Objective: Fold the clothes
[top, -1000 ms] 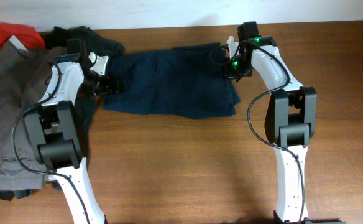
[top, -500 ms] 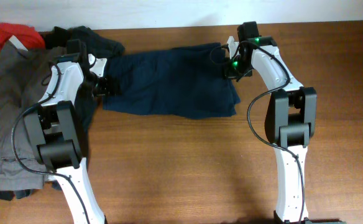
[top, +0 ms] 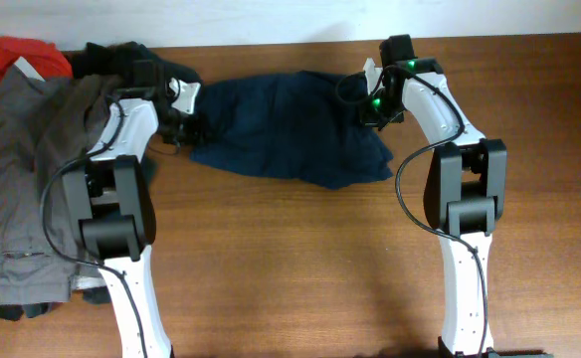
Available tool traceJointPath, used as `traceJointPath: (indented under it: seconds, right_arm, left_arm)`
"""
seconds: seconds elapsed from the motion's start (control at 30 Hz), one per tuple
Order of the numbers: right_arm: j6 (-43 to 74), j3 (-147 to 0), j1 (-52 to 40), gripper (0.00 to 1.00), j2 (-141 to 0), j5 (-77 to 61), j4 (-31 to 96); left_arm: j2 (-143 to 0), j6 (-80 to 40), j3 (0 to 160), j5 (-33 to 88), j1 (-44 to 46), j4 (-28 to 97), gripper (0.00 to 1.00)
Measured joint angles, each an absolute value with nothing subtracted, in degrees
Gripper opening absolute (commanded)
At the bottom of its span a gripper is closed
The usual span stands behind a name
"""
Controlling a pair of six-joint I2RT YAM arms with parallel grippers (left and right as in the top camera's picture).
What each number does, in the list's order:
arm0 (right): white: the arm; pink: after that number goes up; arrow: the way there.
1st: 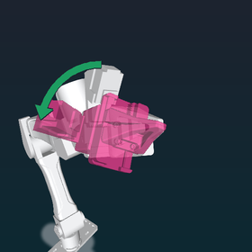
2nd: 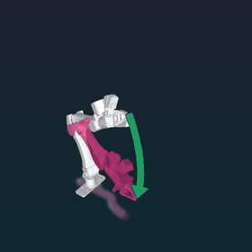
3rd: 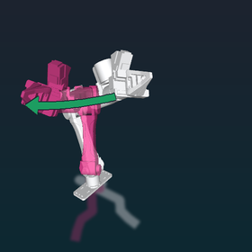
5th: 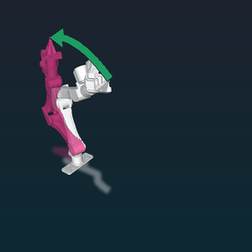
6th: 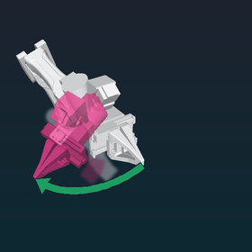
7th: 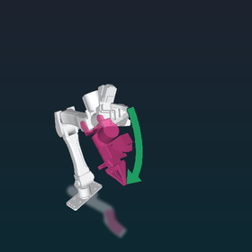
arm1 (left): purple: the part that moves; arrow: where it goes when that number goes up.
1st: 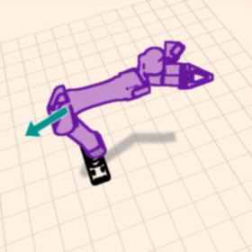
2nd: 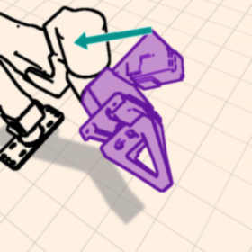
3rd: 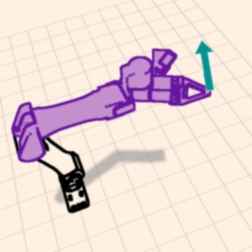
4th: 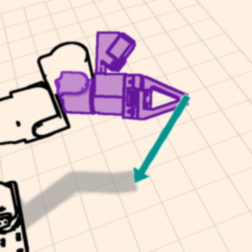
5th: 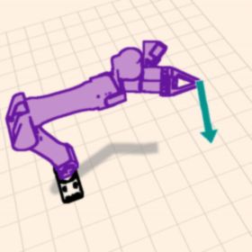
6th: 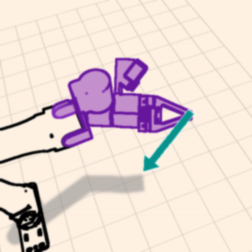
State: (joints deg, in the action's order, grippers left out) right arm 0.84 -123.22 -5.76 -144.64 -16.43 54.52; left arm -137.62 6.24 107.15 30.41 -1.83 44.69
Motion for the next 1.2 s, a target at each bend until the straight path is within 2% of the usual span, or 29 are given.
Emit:
traceJointPath:
  seconds: [0.43,0.9,1.2]
  right_arm:
    - [0.8,-123.4,-5.8,0.04,-144.6,-17.1,56.9]
    - [1.5,-122.5,-5.6,0.04,-144.5,-18.1,56.6]
    - [1.5,-120.4,-5.5,0.04,-143.7,-19.6,55.7]
  left_arm:
    - [-137.5,6.0,107.0,34.7,-3.0,46.7,0.01]
    - [-124.4,6.0,105.9,29.3,-3.0,47.8,0.01]
    - [-122.7,6.0,105.9,27.0,-2.9,48.2,0.01]
